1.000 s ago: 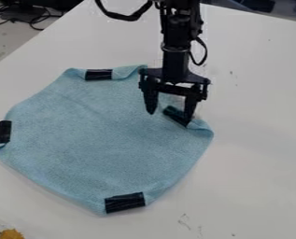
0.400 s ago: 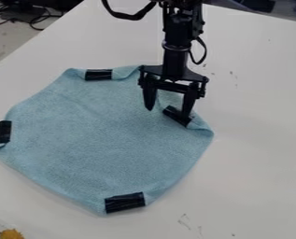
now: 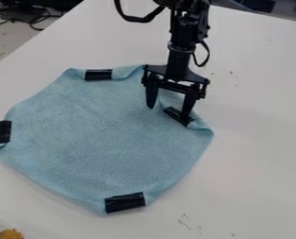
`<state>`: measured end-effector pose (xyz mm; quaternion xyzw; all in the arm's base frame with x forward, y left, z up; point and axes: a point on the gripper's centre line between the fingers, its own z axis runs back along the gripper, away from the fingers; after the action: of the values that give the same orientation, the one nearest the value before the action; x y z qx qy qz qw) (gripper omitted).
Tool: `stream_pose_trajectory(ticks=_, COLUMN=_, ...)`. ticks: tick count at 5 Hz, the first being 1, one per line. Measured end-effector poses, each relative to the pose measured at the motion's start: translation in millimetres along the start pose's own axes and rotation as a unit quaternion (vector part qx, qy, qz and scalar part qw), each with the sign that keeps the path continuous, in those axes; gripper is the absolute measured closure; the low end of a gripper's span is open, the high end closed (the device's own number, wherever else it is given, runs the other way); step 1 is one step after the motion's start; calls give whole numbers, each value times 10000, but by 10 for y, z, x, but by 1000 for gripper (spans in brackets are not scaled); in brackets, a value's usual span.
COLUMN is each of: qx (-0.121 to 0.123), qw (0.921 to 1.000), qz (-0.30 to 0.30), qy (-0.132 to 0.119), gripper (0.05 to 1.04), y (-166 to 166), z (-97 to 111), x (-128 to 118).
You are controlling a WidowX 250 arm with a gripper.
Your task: Unfold the cloth to top right
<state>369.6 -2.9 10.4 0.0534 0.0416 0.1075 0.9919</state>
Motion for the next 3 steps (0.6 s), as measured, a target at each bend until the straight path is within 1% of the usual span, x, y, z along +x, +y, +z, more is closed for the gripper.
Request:
stream_pose_trajectory(ticks=1, qx=8, qw=10000, qz=9, qy=-51, gripper=83, y=-14, z=-6, x=53)
stream_pose_trajectory(ticks=2, qx=-8, qw=10000, qz=-34, qy=-78, gripper=118, y=-22, z=-16, x=68)
stream_pose_trajectory(ticks=3, qx=-48, qw=9999, qz=-75, qy=-115, gripper=368, y=-41, z=-15, x=78)
